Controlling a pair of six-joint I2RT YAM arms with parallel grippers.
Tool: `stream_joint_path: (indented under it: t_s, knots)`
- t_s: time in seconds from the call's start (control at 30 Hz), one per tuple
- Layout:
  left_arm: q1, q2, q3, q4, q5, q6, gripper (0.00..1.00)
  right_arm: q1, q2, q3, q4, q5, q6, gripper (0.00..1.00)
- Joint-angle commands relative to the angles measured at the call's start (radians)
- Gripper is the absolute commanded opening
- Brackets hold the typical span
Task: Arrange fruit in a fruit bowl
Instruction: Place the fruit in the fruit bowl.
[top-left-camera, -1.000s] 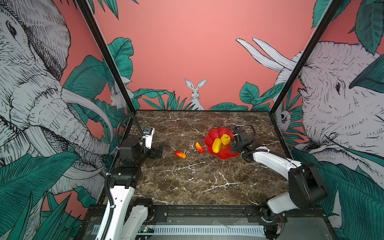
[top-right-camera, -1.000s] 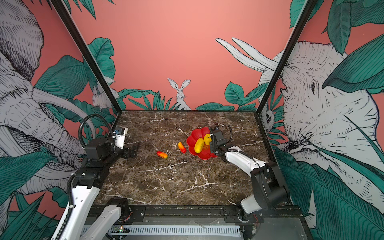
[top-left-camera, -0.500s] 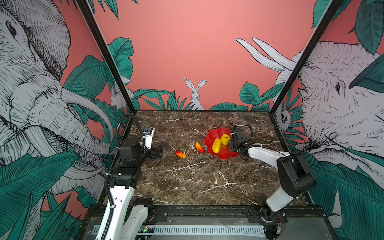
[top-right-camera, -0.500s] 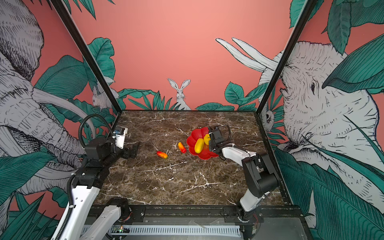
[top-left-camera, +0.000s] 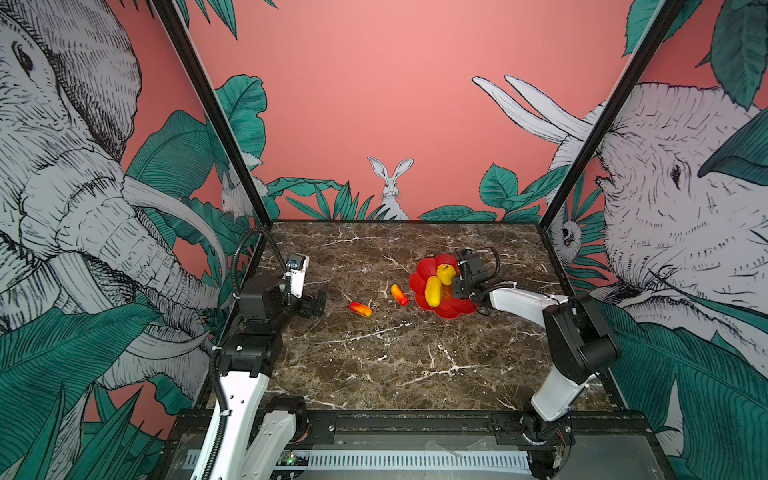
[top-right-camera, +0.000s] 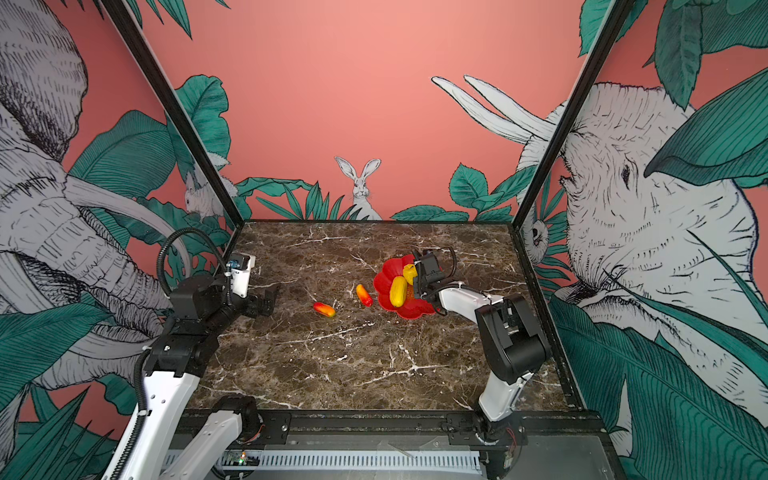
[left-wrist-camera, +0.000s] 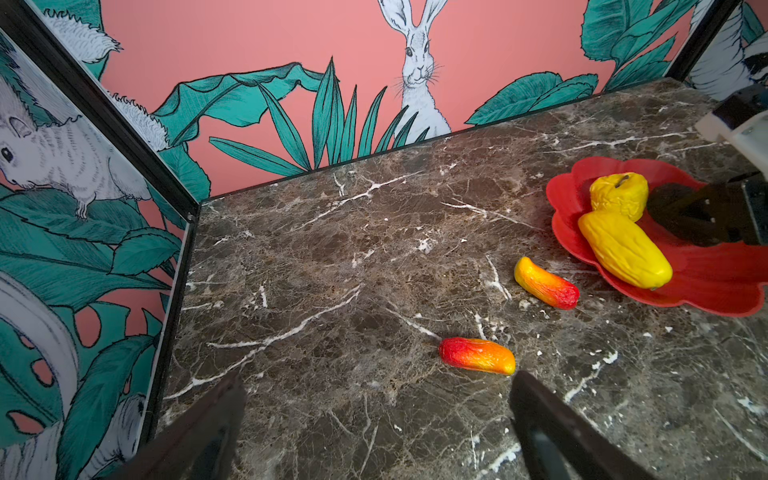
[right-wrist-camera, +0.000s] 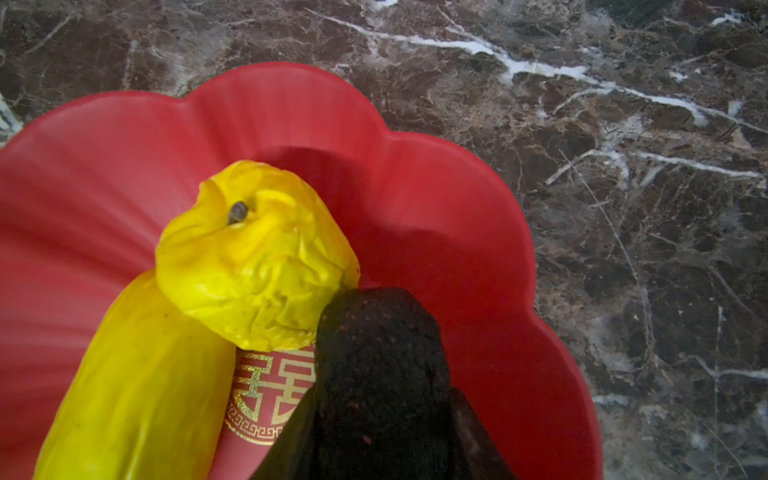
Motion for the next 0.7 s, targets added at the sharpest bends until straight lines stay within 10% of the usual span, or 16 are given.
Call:
stream_joint_path:
  t_s: [0.0, 0.37, 0.67]
  knots:
    - [-0.003, -0.008, -0.009, -0.001, 0.006, 0.012, 1.0, -0.002, 0.023, 0.029, 0.029, -0.012, 0.012, 0.0]
    - [-0.002, -0.01, -0.01, -0.001, 0.004, 0.012, 1.0, -0.002, 0.06, 0.062, 0.022, -0.022, 0.011, 0.0]
    - [-0.002, -0.013, -0.009, 0.001, 0.007, 0.011, 1.0, -0.002, 0.03, 0.063, 0.0, -0.015, 0.0, 0.41]
